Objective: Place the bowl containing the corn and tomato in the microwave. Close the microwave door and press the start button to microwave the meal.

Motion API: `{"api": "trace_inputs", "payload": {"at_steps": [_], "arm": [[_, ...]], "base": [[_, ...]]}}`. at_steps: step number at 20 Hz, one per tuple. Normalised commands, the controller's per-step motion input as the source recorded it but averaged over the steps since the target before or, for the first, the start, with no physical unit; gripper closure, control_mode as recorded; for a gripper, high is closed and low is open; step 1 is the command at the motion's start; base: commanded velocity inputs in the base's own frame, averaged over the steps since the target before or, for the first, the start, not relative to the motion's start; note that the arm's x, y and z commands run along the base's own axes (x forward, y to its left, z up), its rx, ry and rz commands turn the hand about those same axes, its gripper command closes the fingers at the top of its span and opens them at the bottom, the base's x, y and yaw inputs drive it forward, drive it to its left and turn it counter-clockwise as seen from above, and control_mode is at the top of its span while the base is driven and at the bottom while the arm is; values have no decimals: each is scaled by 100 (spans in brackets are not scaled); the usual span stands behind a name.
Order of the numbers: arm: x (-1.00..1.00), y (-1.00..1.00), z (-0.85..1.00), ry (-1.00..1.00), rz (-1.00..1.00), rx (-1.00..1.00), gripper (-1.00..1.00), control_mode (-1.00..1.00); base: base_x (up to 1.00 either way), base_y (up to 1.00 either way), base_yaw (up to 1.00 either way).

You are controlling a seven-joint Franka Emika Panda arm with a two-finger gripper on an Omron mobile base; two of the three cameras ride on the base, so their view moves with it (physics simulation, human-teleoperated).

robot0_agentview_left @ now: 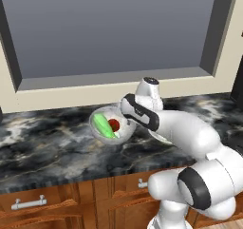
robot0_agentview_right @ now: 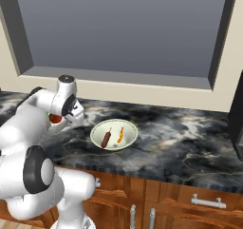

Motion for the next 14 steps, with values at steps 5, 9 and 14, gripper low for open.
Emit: {"api": "trace_inputs", "payload": {"at_steps": [5,9,14], "arm": [[-37,-99,63,0,-16,4,100,-100],[-64,-100,61,0,-15,4,100,-100],[-84,-86,23,-6,-15,3,100,-100]], "base": [[0,0,0],[0,0,0],[0,0,0]]}}
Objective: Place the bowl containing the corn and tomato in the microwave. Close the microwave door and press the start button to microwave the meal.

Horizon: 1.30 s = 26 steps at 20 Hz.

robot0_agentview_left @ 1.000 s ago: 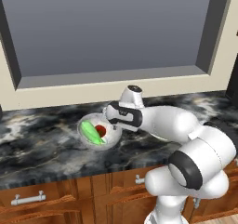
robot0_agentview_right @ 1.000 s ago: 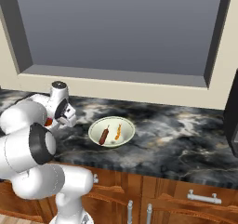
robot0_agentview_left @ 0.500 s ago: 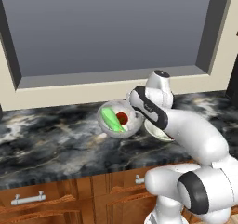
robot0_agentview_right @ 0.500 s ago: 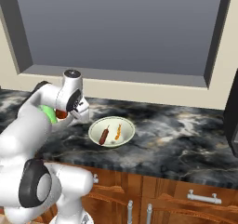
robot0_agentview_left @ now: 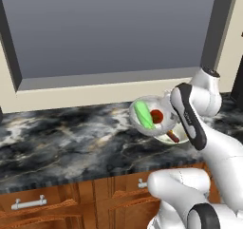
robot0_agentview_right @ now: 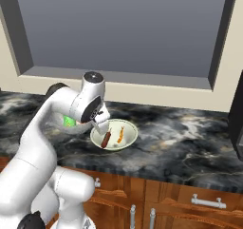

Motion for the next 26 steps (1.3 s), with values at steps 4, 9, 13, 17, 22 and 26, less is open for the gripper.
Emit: {"api": "trace_inputs", "payload": {"at_steps": [4,9,13,17,22,26], "arm": [[-83,-38,24,-21,-13,2,100,-100],[-50,-4,22,-24,-4,0,100,-100],[-22,-1,49,-16,0,1,100,-100],[-20,0,58,-7,0,0,100,-100],[-33,0,58,0,0,0,100,-100],[-65,0,38,1,0,-2,100,-100]], "base": [[0,0,0],[0,0,0],[0,0,0],[0,0,0],[0,0,0],[0,0,0]]}}
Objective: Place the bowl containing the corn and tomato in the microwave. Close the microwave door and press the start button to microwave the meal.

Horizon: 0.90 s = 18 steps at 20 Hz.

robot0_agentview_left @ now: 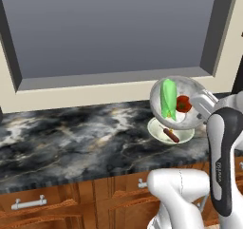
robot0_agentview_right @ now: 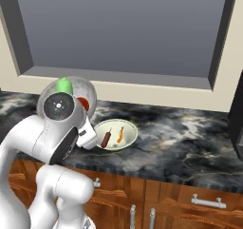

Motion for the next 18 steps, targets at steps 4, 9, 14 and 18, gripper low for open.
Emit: {"api": "trace_inputs", "payload": {"at_steps": [4,9,14,18], "arm": [[-20,0,11,3,1,-2,100,-100],[9,0,1,4,0,0,100,100],[0,0,0,0,0,0,100,100],[0,0,0,0,0,0,100,100]], "base": [[0,0,0],[4,0,0],[-17,0,16],[-44,0,24]]}}
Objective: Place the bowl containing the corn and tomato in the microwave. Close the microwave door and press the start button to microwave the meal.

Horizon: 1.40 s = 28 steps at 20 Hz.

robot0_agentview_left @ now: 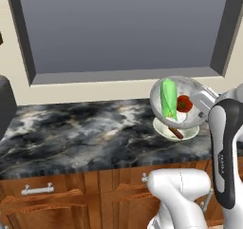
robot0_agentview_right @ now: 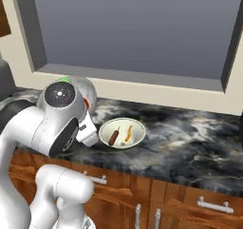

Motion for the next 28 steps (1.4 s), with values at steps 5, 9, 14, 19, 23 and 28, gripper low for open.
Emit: {"api": "trace_inputs", "payload": {"at_steps": [5,9,14,19,23,28], "arm": [[0,0,0,0,0,0,100,100],[0,0,0,0,0,0,100,100],[0,0,0,0,0,0,100,100],[0,0,0,0,0,0,100,100],[0,0,0,0,0,0,100,100],[0,0,0,0,0,0,100,100]], "base": [[-64,0,30],[-31,0,44],[-2,0,59],[0,0,62],[2,7,59],[44,59,40]]}}
